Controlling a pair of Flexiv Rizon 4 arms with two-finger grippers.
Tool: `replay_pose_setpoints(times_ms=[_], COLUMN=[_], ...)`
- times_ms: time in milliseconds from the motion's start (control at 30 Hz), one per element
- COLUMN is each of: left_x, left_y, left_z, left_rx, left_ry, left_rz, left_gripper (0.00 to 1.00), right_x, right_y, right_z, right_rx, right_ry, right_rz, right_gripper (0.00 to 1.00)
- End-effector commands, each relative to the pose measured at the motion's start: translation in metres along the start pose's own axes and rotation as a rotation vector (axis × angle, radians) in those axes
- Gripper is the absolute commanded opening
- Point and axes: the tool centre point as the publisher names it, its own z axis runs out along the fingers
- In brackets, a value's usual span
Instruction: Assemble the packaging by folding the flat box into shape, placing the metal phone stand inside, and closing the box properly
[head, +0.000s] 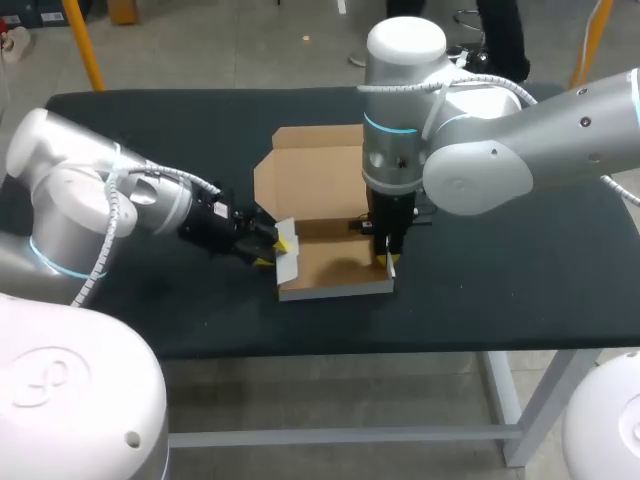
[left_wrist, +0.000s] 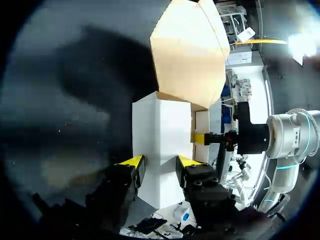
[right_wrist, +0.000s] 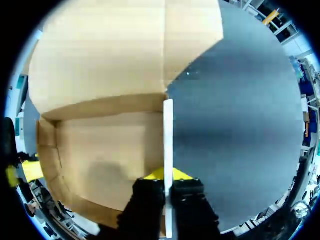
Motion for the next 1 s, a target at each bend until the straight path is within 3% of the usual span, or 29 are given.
replay_pose_setpoints(times_ms=[33, 333, 567, 1000], left_x=[0.004, 0.006, 0.008, 0.007], left_y=[0.001, 0.005, 0.008, 0.009], left_z=[0.001, 0.002, 0.002, 0.012], left_rx=[-0.003, 0.003, 0.021, 0.014], left_ry=[-0.03, -0.066, -0.108, -0.246], left_rz=[-0.001, 0.027, 0.042, 0.071], left_gripper=[0.45, 0.49, 0.62, 0.57], right_x=[0.001, 0.001, 0.001, 0.001], right_y=[0.001, 0.001, 0.001, 0.001], right_z=[0.0, 0.0, 0.0, 0.0], right_rx=[0.005, 0.005, 0.005, 0.005], right_ry=[-0.003, -0.003, -0.003, -0.003], right_rz=[-0.001, -0.001, -0.001, -0.001], right_gripper=[0.0, 0.0, 0.0, 0.0])
